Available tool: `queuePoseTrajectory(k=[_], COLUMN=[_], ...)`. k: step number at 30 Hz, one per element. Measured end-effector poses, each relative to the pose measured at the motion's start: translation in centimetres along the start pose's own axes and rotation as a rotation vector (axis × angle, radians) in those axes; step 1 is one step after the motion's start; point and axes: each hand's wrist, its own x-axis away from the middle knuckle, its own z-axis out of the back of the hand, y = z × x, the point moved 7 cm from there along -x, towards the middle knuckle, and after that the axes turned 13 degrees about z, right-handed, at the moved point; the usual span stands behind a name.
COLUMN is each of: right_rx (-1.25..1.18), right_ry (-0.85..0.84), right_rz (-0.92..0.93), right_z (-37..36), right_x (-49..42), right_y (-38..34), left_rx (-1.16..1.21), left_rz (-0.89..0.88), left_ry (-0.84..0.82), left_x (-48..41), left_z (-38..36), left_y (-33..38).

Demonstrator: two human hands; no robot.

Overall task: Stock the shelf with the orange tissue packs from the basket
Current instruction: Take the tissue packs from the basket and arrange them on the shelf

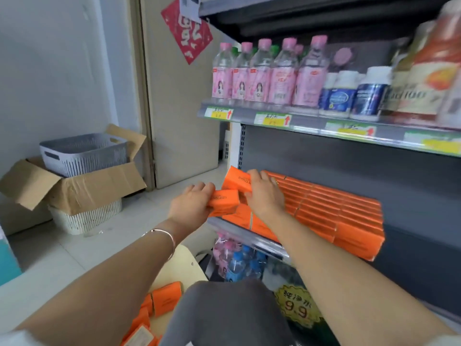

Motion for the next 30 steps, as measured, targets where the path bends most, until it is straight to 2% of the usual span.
queuePoseTrajectory(k=[5, 13, 18, 25, 30], right_rx=[-0.018, 0.051, 0.165, 0.355, 0.457], right_ry=[0.095, 0.147, 0.027, -0.202, -0.201], right_rz=[-0.142, -0.294, -0.356, -0.277, -0.338], right_z=[3.4, 7.8, 7.8, 2.2, 0.4], right_x=[4.3, 12.6, 17.6, 17.1, 15.0], right_y=[6.3, 17.8, 22.9, 25.0, 25.8], left_rx=[-0.018, 0.078, 0.071, 0.063, 0.087], left_rz=[-0.040, -0.199, -0.277, -0.288, -0.304], left_ry=[0.060, 0.002, 0.000, 0.002, -0.002], left_x=[0.7, 0.7, 0.8, -1.2, -2.1], left_z=[-0.3, -3.0, -4.5, -5.9, -6.4], left_y=[6.5, 18.2, 23.0, 23.0, 22.8])
